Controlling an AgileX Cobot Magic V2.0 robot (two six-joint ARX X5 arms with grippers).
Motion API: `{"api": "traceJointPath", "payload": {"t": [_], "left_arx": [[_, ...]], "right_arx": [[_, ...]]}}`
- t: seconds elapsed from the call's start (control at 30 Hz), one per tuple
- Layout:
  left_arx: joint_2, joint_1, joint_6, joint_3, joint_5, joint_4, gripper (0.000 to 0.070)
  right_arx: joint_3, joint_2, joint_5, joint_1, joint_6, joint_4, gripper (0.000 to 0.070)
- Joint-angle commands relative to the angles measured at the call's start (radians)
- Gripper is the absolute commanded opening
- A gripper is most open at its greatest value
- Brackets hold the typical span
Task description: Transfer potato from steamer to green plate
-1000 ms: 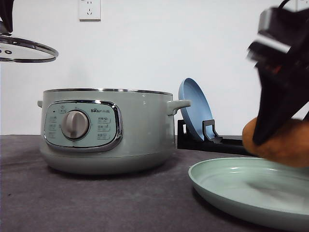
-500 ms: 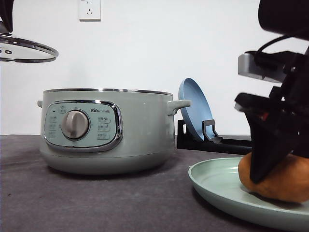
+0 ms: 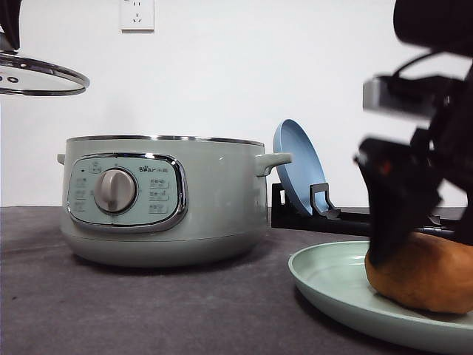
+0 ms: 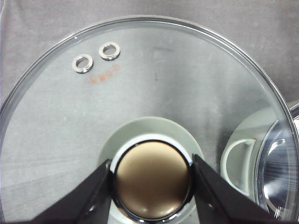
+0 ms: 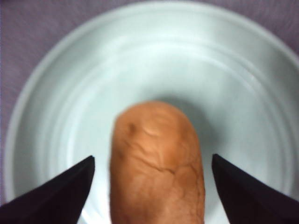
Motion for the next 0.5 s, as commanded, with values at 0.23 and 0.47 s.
{"api": "traceJointPath", "payload": {"t": [0.23,0.47], "left_arx": [[-0.016,0.002,-0.003,0.043,0.002,0.03,0.0],[-0.016,-0.003,-0.006,0.043,0.002,0.026,0.0]], "right_arx": [[0.24,-0.209,-0.003,0.005,-0.039,-0.252,0.0671],[0.423,-0.376,-0.004,0.005,-0.042,-0.464,0.0686]]}}
